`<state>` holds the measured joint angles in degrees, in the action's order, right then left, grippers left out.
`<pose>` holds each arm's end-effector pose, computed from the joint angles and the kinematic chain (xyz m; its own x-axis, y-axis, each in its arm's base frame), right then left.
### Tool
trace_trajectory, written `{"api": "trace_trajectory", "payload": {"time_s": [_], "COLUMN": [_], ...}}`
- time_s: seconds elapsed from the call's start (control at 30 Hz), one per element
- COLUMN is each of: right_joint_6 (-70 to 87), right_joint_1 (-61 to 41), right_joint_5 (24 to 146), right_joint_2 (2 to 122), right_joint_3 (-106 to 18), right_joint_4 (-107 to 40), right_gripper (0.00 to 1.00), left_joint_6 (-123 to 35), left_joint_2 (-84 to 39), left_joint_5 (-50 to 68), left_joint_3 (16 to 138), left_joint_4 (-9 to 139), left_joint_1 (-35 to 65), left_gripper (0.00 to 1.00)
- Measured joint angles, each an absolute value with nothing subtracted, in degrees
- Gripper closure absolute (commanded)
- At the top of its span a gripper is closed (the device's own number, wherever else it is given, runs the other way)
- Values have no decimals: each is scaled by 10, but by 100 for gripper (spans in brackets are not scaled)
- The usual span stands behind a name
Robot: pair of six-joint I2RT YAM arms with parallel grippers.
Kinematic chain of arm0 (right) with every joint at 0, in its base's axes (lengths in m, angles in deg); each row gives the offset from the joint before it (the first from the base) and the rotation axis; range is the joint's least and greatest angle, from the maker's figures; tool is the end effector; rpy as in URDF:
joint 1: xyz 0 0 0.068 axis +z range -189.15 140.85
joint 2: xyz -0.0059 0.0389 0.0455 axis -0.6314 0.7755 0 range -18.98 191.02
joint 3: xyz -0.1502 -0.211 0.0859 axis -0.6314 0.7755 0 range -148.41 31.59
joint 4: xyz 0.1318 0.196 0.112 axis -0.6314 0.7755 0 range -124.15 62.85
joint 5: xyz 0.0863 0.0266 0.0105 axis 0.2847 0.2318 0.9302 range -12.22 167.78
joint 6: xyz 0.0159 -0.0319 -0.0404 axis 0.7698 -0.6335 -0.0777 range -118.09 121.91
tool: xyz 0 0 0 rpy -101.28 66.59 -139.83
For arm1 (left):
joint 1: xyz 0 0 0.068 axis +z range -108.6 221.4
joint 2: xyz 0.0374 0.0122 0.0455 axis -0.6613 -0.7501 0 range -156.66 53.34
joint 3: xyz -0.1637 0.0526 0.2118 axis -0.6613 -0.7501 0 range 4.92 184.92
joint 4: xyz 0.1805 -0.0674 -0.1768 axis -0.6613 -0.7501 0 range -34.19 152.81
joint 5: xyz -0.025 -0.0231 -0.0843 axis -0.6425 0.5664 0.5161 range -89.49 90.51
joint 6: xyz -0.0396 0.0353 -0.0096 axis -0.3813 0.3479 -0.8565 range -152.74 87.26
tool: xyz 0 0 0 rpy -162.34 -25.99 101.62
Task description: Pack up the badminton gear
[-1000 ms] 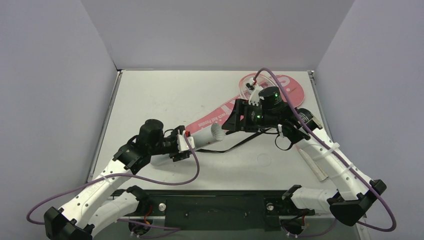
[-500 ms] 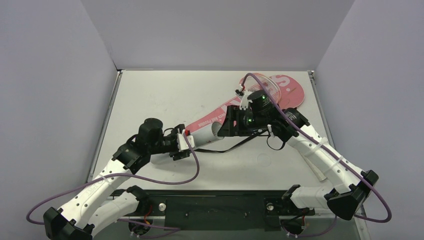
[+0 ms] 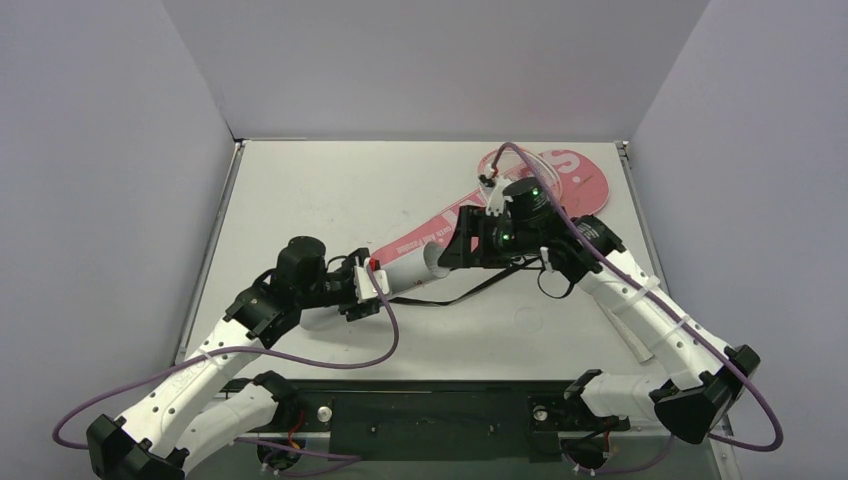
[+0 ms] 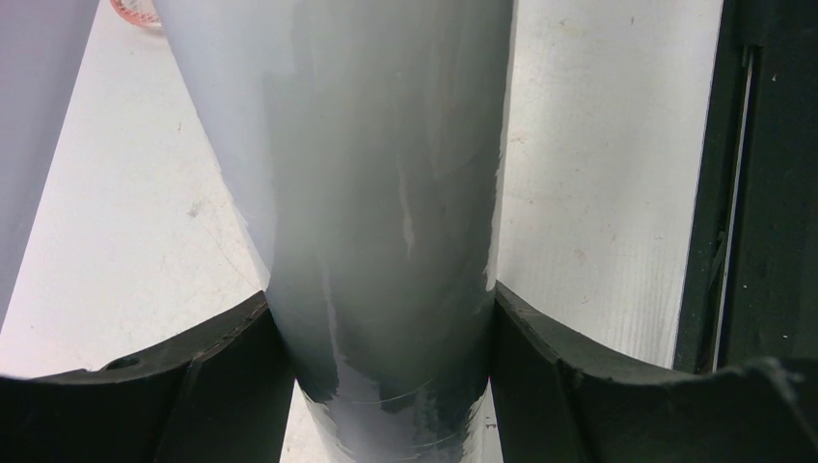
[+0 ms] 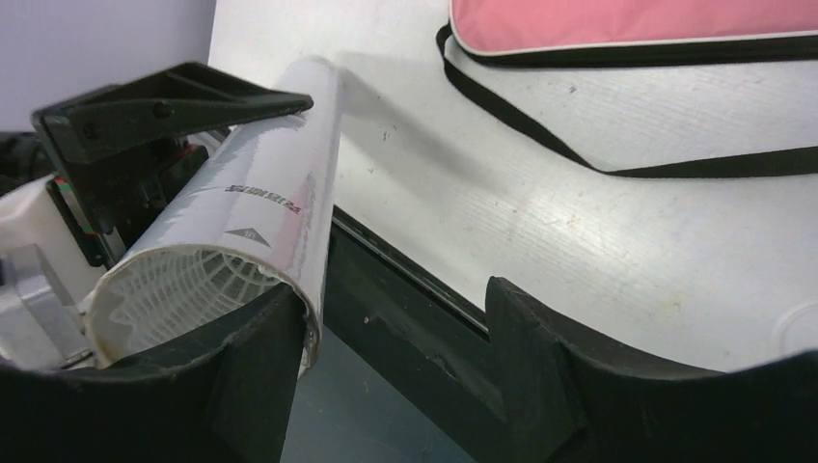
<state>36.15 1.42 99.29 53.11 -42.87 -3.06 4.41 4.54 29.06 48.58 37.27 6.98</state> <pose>0.2004 0.1888 0.3834 -0.7796 0.0215 -0.6259 -0.4968 0.5871 0.6391 0.1439 -0.1192 0.2963 0.1690 0.5271 -0.8328 0.9202 0.2182 0.3249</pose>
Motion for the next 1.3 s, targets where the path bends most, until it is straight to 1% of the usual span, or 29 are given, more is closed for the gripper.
{"api": "trace_trajectory", "payload": {"time_s": [0.07, 0.27, 0.37, 0.43, 0.6, 0.77, 1.07, 1.2, 1.3], "right_joint_6": [362, 364, 367, 375, 396, 413, 392, 381, 379], "right_joint_1": [-14, -147, -201, -210, -177, -153, -188, -144, -85], "right_joint_5": [1005, 1045, 1067, 1079, 1097, 1095, 968, 918, 873], "right_joint_2": [516, 436, 425, 429, 455, 456, 442, 444, 466], "right_joint_3": [-429, -429, -428, -420, -387, -361, -307, -263, -249], "right_joint_4": [-31, -31, -36, -50, -78, -91, -17, 12, 24], "right_gripper": [38, 38, 38, 38, 38, 39, 39, 38, 38], "left_joint_6": [44, 44, 45, 45, 45, 45, 50, 50, 49], "left_joint_2": [46, 46, 46, 46, 50, 52, 52, 54, 54], "left_joint_5": [290, 291, 291, 291, 290, 290, 280, 278, 277], "left_joint_3": [486, 486, 486, 486, 486, 484, 467, 467, 467], "left_joint_4": [374, 376, 376, 376, 376, 376, 379, 380, 379], "left_joint_1": [70, 70, 70, 70, 70, 70, 70, 70, 74], "left_gripper": [85, 85, 85, 85, 85, 85, 86, 87, 87]}}
